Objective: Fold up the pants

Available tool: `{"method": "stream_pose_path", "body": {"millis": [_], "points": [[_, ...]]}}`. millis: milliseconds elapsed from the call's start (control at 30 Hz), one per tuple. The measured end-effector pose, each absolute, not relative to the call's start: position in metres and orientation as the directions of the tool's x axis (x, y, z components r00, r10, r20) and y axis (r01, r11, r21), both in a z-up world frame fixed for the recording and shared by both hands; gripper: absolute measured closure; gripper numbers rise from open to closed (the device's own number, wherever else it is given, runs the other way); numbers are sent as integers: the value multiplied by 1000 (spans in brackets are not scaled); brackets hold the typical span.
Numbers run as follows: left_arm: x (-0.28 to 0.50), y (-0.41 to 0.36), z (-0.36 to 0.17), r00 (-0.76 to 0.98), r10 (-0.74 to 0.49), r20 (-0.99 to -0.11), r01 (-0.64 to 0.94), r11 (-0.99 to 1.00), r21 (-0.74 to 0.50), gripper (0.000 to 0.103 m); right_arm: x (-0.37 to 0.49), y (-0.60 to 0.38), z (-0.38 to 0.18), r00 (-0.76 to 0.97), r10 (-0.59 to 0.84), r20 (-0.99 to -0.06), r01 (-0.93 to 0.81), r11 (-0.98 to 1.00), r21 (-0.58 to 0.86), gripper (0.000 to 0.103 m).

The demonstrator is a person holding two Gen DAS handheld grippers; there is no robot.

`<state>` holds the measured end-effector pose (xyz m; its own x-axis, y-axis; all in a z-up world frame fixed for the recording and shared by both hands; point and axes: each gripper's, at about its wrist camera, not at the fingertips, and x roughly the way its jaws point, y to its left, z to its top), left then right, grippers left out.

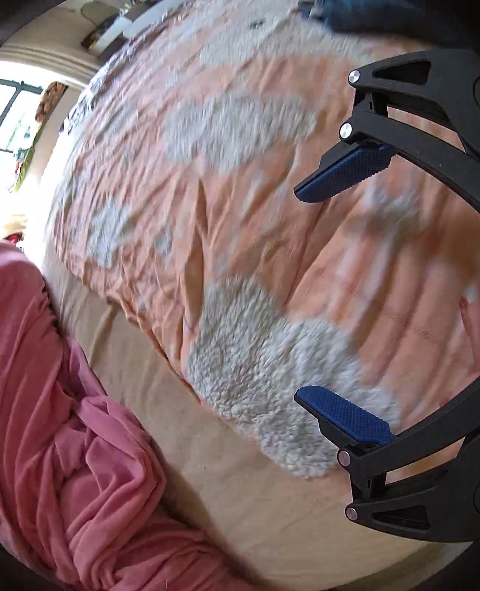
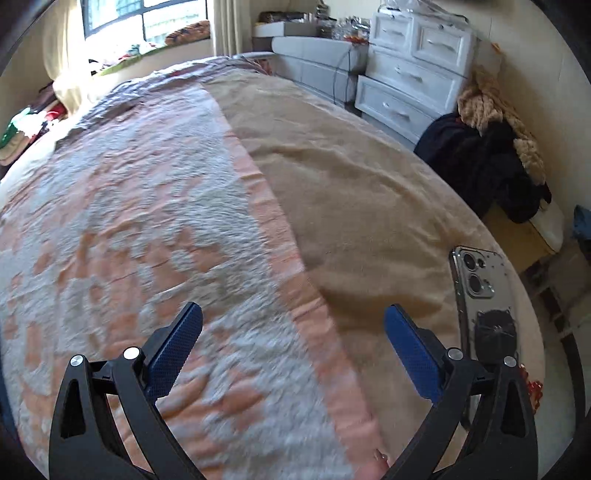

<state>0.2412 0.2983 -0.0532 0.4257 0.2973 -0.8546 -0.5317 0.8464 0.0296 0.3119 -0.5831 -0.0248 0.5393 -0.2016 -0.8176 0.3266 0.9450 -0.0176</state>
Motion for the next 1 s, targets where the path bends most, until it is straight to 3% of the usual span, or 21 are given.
{"method": "stream_pose_path", "body": {"millis": [67,200,1000], "points": [[235,296,-59,474,308,-825,-525,851,16,8,321,-590,-57,484,-208,-850,363,932,-21,4],[236,295,-58,458,306,-834,-522,852,26,8,315,-578,-53,496,-269,-825,364,928,-84,4],[236,294,-57,461,313,-831,-522,852,31,8,318,-585,-53,499,-238,-833,365,930,-47,4]]}}
